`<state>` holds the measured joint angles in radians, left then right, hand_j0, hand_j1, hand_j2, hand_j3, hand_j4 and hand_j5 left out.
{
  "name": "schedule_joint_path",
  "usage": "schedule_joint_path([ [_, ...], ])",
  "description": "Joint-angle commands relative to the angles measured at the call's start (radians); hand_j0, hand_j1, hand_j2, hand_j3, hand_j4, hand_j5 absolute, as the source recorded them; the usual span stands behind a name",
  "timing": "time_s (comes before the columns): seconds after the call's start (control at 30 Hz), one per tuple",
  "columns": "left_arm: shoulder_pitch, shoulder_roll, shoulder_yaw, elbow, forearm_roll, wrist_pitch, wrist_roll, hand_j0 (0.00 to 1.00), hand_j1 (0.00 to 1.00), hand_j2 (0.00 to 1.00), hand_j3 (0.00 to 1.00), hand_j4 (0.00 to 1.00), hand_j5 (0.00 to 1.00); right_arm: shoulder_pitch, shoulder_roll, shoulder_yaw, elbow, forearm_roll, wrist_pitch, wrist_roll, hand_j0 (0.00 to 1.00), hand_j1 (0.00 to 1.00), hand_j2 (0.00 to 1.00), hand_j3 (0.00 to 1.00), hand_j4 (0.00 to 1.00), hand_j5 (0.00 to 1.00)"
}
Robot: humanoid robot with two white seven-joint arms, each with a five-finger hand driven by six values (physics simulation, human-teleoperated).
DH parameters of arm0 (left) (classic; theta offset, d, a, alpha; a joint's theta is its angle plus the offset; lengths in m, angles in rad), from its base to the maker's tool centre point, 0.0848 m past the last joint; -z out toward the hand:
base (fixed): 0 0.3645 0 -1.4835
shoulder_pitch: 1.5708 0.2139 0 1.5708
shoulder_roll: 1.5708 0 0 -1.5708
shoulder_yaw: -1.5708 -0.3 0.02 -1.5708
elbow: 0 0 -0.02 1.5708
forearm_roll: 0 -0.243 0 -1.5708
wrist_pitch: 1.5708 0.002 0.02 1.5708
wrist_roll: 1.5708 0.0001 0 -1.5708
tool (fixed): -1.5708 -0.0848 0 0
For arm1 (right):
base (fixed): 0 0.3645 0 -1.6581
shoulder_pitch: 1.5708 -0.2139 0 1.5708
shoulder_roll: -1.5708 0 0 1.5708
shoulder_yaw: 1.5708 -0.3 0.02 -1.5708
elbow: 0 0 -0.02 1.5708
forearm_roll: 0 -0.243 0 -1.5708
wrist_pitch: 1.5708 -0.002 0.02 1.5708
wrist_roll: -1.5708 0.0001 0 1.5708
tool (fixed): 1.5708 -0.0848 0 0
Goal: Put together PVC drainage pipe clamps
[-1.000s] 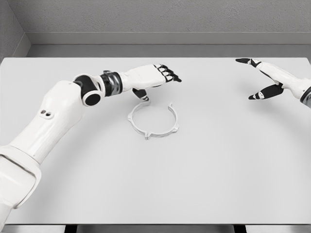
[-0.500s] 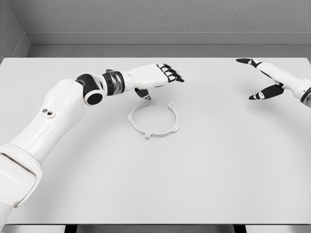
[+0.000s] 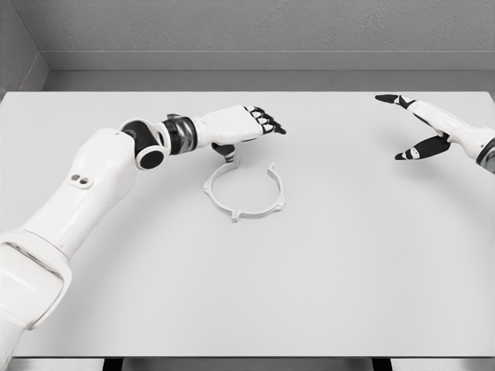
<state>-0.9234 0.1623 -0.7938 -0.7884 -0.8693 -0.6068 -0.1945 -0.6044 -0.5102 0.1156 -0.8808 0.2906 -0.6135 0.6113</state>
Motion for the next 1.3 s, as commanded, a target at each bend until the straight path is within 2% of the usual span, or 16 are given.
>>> schedule_joint_path([
  [0.0,0.000,-0.006,-0.005,0.001,0.004,-0.004,-0.008,1.00,1.00,1.00,1.00,1.00,1.00,-0.002,-0.001,-0.001,0.000,-0.008,0.003,0.000,1.00,1.00,1.00,1.00,1.00,1.00],
  [0.83,-0.015,-0.047,-0.016,-0.009,0.007,-0.004,-0.008,1.00,1.00,1.00,1.00,1.00,1.00,0.002,-0.002,0.001,0.000,-0.008,0.003,0.000,1.00,1.00,1.00,1.00,1.00,1.00],
  [0.97,-0.032,-0.043,-0.012,-0.009,0.006,-0.004,-0.008,1.00,1.00,1.00,1.00,1.00,1.00,0.000,-0.001,-0.004,0.054,-0.008,0.003,0.000,1.00,1.00,1.00,1.00,1.00,1.00],
  [1.27,-0.044,-0.035,-0.004,-0.009,0.006,-0.004,-0.008,1.00,1.00,1.00,1.00,1.00,1.00,-0.020,0.022,0.001,0.023,-0.008,0.003,0.000,1.00,1.00,1.00,1.00,1.00,1.00],
])
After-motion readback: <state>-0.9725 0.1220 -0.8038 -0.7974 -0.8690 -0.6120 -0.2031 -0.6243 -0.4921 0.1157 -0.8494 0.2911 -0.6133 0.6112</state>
